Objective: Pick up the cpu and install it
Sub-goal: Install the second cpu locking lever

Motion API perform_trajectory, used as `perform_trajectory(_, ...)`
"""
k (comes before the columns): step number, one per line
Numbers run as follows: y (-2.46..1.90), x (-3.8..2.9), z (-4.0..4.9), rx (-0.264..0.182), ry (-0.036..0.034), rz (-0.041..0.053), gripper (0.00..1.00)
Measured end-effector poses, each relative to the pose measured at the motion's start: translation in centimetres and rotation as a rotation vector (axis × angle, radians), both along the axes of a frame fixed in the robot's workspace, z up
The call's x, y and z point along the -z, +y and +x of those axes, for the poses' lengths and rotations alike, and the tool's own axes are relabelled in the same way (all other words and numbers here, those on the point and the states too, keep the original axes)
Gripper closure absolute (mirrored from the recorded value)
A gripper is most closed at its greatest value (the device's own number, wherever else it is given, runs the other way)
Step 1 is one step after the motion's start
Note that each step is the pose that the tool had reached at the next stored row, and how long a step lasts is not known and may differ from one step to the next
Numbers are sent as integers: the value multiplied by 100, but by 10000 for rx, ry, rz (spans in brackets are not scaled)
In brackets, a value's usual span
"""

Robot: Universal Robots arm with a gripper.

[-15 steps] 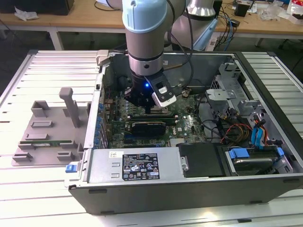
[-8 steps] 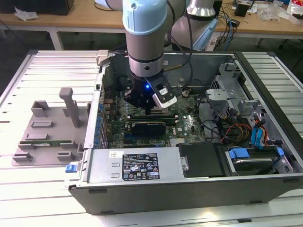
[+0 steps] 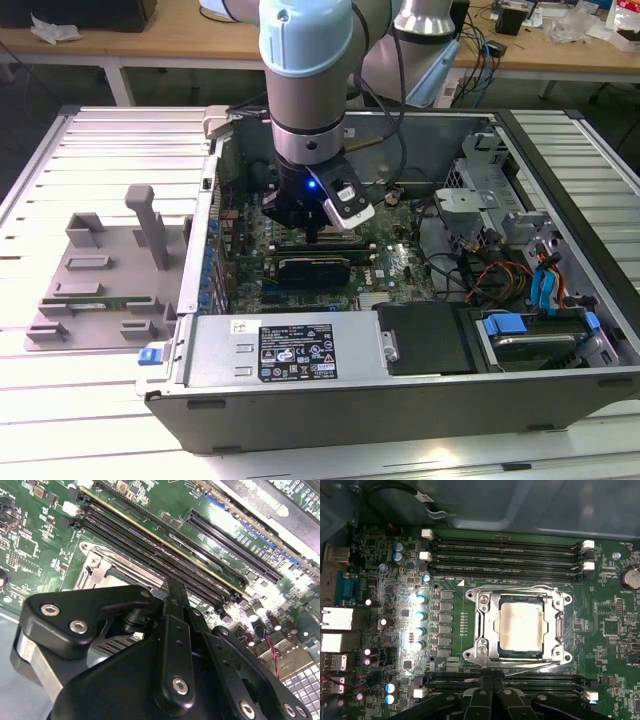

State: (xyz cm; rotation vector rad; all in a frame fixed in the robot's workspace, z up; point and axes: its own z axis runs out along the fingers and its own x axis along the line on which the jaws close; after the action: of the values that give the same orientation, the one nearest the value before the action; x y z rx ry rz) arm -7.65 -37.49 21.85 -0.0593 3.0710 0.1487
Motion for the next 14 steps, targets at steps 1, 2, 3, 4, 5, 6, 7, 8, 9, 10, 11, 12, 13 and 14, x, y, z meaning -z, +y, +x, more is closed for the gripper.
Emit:
perform_trajectory(1, 0, 5, 0, -87, 0, 1, 89)
perform_trajectory(2, 1, 12, 0, -130, -1, 3, 89)
perform_trajectory(3, 0, 19, -3, -166, 0, 2, 89)
perform_trajectory(4, 0, 25, -7, -191, 0, 2, 89)
perform_trajectory(5, 1, 29, -7, -199, 1, 3, 89)
perform_trajectory(6, 1, 31, -8, -198, 1, 47, 89)
perform_trajectory(7, 1, 32, -8, -198, 0, 50, 89)
perform_trajectory(8, 1, 32, -9, -197, 0, 51, 89)
perform_trajectory(9, 1, 35, -20, -199, 0, 96, 89)
perform_trajectory(10, 1, 37, -33, -198, 0, 107, 89)
perform_trajectory(11, 0, 37, -35, -201, 0, 106, 89)
perform_trajectory(12, 0, 37, -36, -200, 0, 106, 89)
perform_trajectory(13, 0, 37, -36, -199, 0, 107, 89)
perform_trajectory(14, 0, 37, -36, -199, 0, 107, 89)
